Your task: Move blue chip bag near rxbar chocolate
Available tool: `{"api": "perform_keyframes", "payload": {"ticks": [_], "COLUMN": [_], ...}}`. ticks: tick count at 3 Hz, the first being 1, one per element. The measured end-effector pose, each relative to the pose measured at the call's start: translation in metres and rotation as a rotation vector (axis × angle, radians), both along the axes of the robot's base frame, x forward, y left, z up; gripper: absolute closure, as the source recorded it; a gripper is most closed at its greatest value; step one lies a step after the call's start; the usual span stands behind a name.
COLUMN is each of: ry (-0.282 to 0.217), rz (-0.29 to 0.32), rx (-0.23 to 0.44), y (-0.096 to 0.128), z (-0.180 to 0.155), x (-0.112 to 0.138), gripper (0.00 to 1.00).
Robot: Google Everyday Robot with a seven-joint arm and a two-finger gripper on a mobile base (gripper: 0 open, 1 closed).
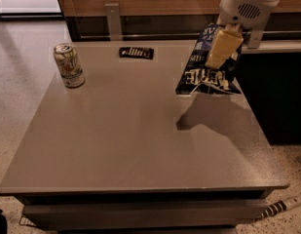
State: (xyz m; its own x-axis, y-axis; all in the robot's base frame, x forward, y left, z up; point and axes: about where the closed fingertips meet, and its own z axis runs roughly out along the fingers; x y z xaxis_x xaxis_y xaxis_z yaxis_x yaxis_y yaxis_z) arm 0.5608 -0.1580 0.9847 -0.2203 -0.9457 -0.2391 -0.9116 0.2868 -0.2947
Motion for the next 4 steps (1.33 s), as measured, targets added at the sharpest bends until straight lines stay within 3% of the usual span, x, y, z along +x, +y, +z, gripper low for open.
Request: {"api": "perform_keyframes", "payload": {"ticks": [2, 3, 4], "ry": [-0.153, -0.206, -0.208], "rz": [-0.009, -0.005, -0.008], "rx": [0.123, 0.17, 0.169], "y": [-0.011, -0.008, -0.008], "z": [0.03, 0.034, 0.034], "x": [0.058, 0.08, 0.082], "gripper": [1.0, 1.0, 1.0]}}
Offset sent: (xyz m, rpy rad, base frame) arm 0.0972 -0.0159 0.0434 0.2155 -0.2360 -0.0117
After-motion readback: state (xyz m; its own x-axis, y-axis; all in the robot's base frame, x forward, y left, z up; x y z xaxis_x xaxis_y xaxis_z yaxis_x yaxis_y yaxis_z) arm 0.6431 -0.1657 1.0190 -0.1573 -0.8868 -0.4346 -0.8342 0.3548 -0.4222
